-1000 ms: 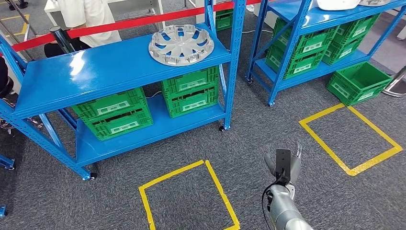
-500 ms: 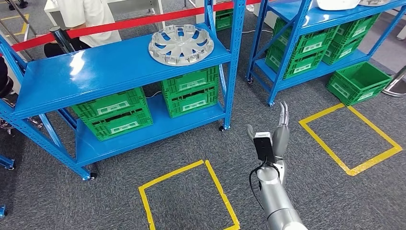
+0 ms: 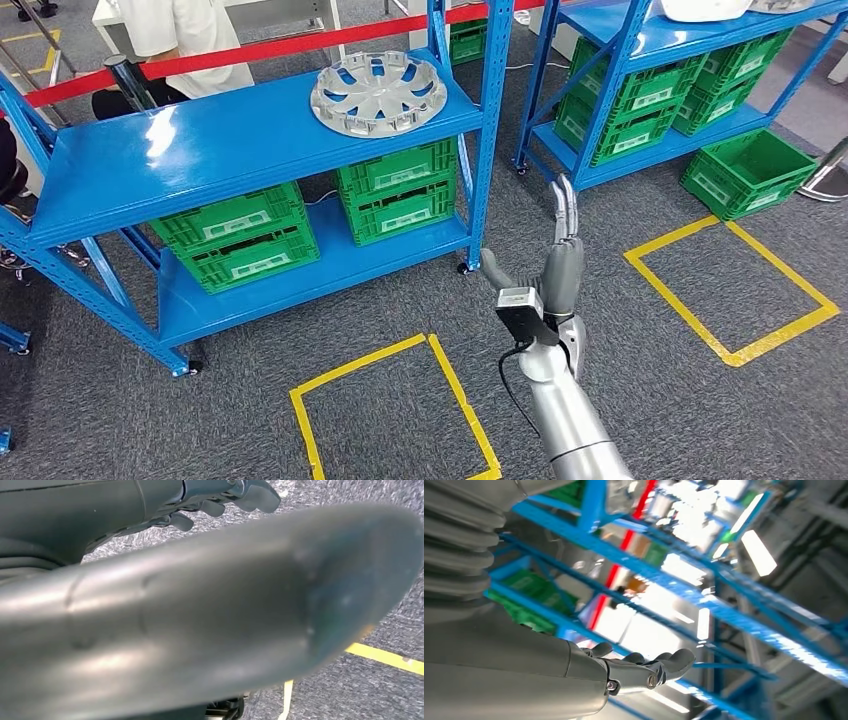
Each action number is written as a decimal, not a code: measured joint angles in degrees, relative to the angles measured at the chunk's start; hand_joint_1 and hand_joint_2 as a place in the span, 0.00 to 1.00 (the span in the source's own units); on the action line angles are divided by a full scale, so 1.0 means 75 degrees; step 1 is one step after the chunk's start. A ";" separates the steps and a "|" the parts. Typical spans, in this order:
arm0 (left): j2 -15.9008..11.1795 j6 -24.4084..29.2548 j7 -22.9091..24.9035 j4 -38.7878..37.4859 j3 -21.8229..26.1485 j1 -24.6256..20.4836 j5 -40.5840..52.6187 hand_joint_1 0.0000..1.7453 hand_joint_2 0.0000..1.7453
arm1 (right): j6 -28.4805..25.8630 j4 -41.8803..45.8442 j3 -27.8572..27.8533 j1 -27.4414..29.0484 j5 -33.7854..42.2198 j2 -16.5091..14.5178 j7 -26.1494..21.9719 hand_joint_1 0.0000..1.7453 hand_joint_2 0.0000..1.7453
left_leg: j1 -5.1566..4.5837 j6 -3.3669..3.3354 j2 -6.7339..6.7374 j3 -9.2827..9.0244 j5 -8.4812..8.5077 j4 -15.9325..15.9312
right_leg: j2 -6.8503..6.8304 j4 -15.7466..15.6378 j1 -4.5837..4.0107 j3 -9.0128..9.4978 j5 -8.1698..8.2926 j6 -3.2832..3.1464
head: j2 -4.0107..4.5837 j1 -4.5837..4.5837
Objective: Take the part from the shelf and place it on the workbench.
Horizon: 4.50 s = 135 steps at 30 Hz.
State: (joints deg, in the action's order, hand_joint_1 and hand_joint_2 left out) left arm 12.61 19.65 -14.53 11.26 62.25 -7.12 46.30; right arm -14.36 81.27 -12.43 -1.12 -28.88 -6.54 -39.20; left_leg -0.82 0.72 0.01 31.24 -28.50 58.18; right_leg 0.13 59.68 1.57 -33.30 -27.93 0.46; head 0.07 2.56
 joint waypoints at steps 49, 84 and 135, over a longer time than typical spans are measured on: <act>-0.0035 0.0201 -0.0242 -0.0003 0.0195 0.0085 -0.0162 0.00 0.00 | -0.0282 0.1022 0.1006 0.0257 -0.0308 -0.0050 0.0290 0.00 0.00 | 0.0215 0.0141 0.0014 0.1027 -0.0951 0.2182 | 0.0028 0.0275 0.0021 -0.0267 -0.0055 -0.0117 | 0.0000 0.0038; -0.0029 0.0181 -0.0088 0.0000 0.0219 -0.0008 -0.0031 0.00 0.00 | -0.0303 0.1074 0.0996 0.0455 -0.0148 -0.0006 0.0374 0.00 0.00 | 0.0115 0.0116 0.0038 0.0417 0.0228 0.0232 | 0.0045 -0.0027 0.0054 0.0282 -0.0325 0.0002 | 0.0000 -0.0001; -0.0079 0.0157 -0.0114 0.0008 0.0252 0.0015 0.0109 0.00 0.00 | -0.0115 0.0977 0.1183 0.0305 -0.0368 -0.0122 0.0356 0.00 0.00 | -0.0003 0.0047 -0.0100 -0.0141 -0.0164 0.0689 | 0.0014 -0.0090 -0.0012 -0.0050 0.0141 -0.0173 | 0.0000 -0.0036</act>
State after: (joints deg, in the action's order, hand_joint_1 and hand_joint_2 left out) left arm 12.02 20.82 -15.39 11.32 64.14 -7.01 47.12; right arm -15.22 88.60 -3.56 1.17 -31.64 -7.45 -36.53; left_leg -0.85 1.07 -0.74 30.18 -29.73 63.35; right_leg 0.23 59.00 1.48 -33.67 -26.88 -0.84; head 0.07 2.30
